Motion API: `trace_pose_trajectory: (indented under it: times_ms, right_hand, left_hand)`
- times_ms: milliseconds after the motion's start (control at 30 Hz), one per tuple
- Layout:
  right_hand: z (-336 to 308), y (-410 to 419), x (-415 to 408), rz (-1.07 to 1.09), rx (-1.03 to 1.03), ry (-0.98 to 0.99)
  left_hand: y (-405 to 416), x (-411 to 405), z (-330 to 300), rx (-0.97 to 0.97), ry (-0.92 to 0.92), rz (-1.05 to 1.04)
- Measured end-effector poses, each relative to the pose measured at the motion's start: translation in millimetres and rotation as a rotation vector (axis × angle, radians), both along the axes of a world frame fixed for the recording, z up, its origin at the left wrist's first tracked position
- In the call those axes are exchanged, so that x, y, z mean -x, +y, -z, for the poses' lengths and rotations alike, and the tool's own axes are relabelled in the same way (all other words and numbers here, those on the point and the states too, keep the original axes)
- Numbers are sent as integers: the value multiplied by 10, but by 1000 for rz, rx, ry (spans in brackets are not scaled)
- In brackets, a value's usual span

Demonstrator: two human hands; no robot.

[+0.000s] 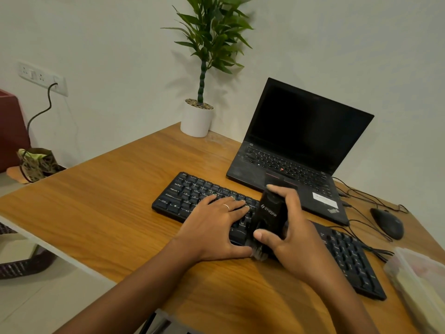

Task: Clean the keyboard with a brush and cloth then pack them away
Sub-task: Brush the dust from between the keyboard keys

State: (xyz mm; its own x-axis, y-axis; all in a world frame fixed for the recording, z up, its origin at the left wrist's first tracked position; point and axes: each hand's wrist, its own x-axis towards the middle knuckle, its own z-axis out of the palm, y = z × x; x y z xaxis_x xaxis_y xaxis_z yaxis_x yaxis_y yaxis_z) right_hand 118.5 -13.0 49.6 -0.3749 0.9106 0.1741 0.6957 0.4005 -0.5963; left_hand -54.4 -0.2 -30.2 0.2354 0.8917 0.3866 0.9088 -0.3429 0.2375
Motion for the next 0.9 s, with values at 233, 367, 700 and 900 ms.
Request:
trace_pose_trajectory:
  times_ms: [233,367,700,900]
  right_hand:
    - [17,8,-5,57,-86,-24]
    - [-11,19,-43,19,-2,9]
    - [26,-16,56,38,-126,-50]
    - [-5,-60,37,-17,-49,-100]
  left_hand:
    - [-11,-7,-14,14,10,-6]
    - [-4,4,-20,5,16,-6]
    - [-7,6,4,-13,7,-2]
    - [4,7,2,-14,4,0]
